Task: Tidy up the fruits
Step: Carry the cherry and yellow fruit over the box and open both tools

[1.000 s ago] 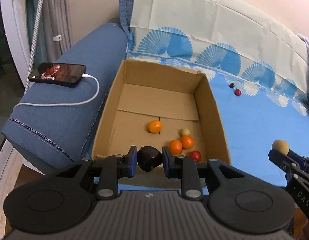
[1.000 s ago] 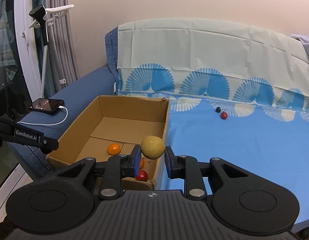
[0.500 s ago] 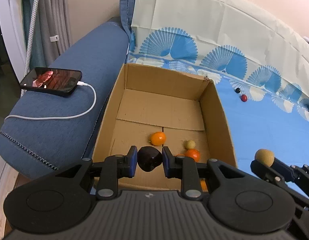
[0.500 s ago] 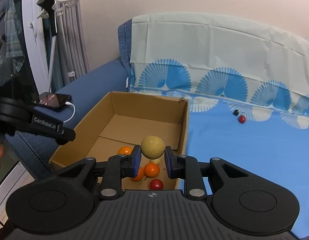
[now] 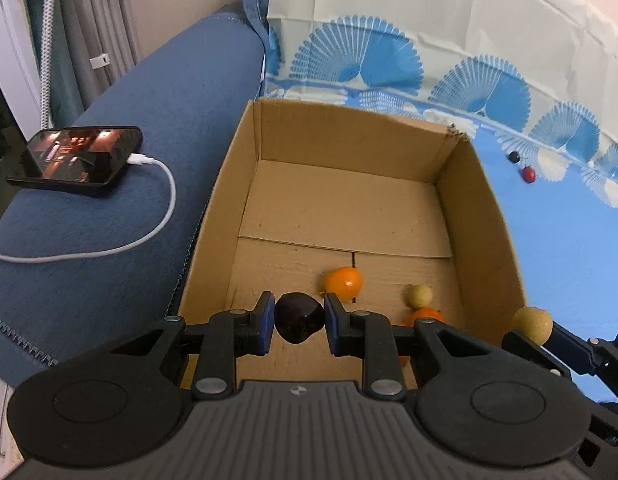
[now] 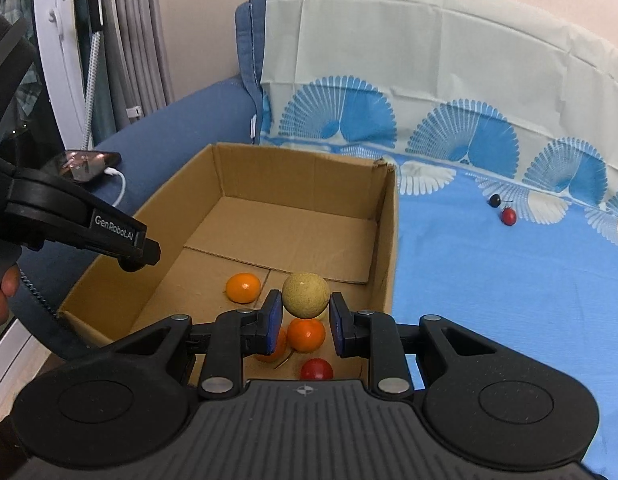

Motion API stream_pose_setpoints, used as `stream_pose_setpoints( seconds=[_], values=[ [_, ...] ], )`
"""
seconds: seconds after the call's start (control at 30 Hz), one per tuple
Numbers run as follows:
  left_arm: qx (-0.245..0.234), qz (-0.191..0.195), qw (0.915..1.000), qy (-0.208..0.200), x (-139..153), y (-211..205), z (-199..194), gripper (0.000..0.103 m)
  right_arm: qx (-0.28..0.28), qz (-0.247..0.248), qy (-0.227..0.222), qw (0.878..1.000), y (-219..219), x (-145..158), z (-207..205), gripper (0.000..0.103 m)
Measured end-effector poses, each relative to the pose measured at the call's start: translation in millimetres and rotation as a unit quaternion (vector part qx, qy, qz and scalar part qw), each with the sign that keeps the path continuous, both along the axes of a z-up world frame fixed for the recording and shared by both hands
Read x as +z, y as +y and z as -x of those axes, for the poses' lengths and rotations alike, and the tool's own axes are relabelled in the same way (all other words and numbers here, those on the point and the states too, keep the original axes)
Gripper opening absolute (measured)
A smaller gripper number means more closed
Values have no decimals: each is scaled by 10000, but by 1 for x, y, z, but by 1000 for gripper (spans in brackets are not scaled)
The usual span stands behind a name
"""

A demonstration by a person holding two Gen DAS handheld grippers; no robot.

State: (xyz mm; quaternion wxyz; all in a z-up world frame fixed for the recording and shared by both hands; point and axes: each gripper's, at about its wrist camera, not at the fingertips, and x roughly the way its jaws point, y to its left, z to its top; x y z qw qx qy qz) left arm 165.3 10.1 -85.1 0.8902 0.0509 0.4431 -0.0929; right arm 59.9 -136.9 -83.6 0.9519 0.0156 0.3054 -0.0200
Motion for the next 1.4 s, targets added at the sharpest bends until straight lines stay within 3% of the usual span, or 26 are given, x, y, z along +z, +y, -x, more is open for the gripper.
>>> stream_pose_setpoints(
  seconds=[0.43, 1.03, 1.07, 1.13, 1.17, 1.2, 1.23, 1.27, 1.4],
  values=[
    [-22, -319, 9987, 403, -43, -16, -39, 29, 92, 20, 388, 9992, -3, -35, -41, 26],
    [-118, -590, 9948, 816, -78, -21, -53, 29, 230, 271, 540, 9979, -1, -56, -58, 26],
    [-160, -577, 9946, 853, -78, -21, -53, 31, 282, 312, 545, 9976, 0, -55, -58, 27],
    [-238, -563, 9933, 979, -76, -21, -54, 64, 425, 471, 456, 9969, 4, -51, -56, 31],
    [-178, -570, 9933, 986, -73, -20, -54, 98, 487, 598, 390, 9963, 7, -48, -54, 49],
    [-93, -573, 9939, 940, -69, -20, -52, 103, 527, 700, 344, 9956, 10, -46, -52, 62],
    [-41, -567, 9945, 874, -65, -19, -49, 103, 615, 787, 346, 9944, 13, -45, -51, 84],
    [-37, -595, 9942, 892, -61, -18, -48, 103, 751, 857, 394, 9927, 15, -44, -48, 90],
    [-70, -717, 9933, 909, -47, -13, -33, 103, 746, 827, 439, 9928, 18, -34, -28, 90]
  ],
)
